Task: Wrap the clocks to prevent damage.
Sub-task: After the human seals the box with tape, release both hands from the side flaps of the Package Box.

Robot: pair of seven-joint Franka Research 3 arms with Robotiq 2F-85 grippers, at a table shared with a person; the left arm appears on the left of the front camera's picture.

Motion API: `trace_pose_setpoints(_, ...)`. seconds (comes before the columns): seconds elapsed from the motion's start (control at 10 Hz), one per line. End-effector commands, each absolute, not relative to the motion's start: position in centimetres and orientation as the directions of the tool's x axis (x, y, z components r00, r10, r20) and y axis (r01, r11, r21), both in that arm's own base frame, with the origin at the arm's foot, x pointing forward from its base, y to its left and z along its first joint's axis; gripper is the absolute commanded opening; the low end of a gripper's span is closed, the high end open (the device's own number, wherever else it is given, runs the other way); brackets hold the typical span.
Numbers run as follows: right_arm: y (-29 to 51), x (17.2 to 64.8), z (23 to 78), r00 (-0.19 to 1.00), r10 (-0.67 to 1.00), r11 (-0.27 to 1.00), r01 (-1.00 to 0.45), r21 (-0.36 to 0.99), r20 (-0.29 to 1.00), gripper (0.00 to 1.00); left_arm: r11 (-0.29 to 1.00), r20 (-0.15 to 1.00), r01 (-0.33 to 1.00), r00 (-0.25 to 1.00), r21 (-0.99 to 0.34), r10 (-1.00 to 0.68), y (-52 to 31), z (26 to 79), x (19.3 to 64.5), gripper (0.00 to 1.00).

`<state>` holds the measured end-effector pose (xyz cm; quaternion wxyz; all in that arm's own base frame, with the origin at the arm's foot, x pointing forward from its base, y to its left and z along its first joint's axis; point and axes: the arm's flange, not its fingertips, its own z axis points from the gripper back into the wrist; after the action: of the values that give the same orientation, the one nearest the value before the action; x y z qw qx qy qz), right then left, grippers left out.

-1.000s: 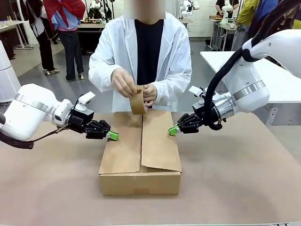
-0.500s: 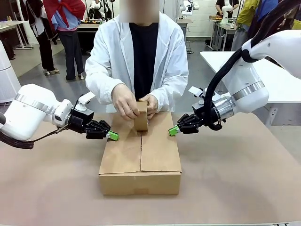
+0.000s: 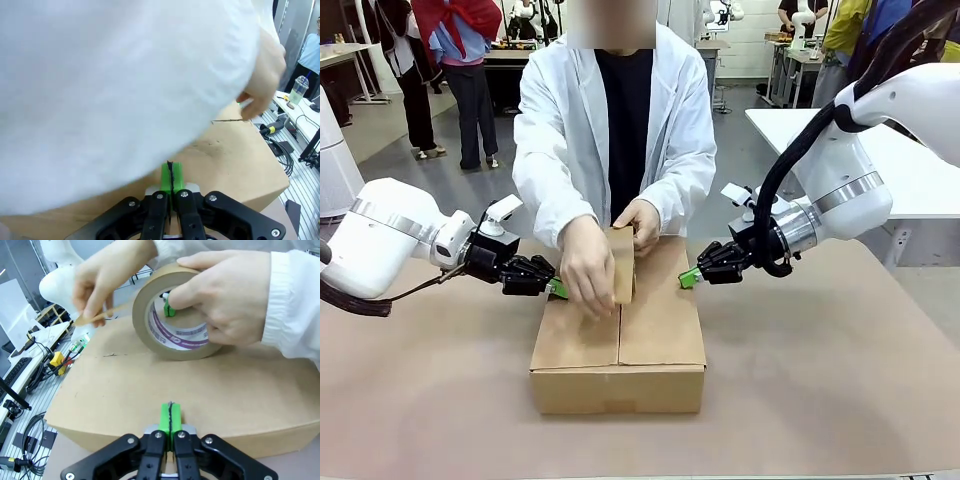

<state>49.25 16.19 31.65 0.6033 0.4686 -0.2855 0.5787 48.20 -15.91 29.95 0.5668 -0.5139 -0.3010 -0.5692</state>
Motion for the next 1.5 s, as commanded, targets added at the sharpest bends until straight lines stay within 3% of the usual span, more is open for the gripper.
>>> trace_pose_setpoints(0.0, 16.72, 49.37, 31.40, 0.172, 0.431, -0.091, -0.968, 0.232, 0.886, 0.01, -0.172, 0.927, 0.956, 0.169, -0.237, -0.335, -15.91, 29.77, 48.09, 0.01)
trace_pose_setpoints(1.4, 16.72, 49.37, 31.40, 0.172, 0.431, -0.091, -0.968, 0.232, 0.886, 0.01, -0.172, 0.927, 0.956, 0.169, -0.237, -0.335, -15.91, 29.77, 48.09, 0.01)
